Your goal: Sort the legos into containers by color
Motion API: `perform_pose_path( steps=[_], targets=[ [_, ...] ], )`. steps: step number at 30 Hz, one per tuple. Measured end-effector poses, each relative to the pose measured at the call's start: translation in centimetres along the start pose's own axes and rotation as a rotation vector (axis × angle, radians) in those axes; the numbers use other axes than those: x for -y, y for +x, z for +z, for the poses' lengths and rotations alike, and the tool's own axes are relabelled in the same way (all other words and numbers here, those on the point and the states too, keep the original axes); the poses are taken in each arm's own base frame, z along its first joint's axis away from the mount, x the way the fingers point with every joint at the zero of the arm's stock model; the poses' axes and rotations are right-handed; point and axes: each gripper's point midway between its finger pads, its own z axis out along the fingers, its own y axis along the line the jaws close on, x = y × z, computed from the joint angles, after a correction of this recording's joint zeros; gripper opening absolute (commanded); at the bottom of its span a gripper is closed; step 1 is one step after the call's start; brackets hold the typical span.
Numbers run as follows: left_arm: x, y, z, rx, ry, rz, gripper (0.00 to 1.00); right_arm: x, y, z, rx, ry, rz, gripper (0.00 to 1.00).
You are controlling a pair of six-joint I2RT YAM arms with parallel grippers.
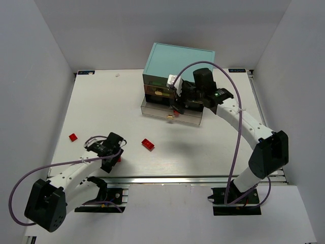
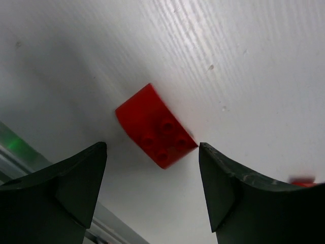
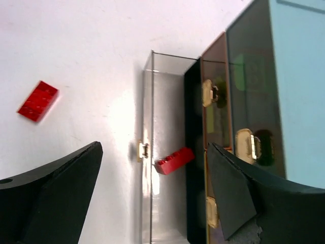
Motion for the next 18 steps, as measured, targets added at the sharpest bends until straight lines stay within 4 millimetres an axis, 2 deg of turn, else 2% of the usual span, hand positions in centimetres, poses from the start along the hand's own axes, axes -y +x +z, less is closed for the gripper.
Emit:
perform_pose_path(
  steps=[2,5,9,15,16,18],
  targets=[
    [0.4,-0.4,0.2,0.006,0.008,-0.025,0.82,-0.9,-0.2,-0.4,0.018,-0.025,0.001,0.89],
    [1.0,-1.0,0.7,0.015,0.011,-0.044,0.8,-2.3,0.9,-0.3,0.011,-0.067,0.023,0.89],
    [1.9,-1.6,1.3,0.012,0.003,-0.057,0.66,-3.9,2.6,0.0,-0.014,-0.116,0.063,0.89],
    [2.7,-1.7,1.6,-0.014,0.006,-0.068,0.35,-4.4,3.0,-0.3,-0.021,-0.123,0.08,0.89],
    [2.8,-1.7,1.5,-0.02,0.016,-0.062,0.21,-4.4,2.9,-0.4,-0.018,-0.121,0.08,0.88],
    [3.0,-1.5,1.4,-0.034,0.031,-0.043,0.08,-4.3,2.6,-0.7,-0.012,-0.116,0.08,0.89]
  ],
)
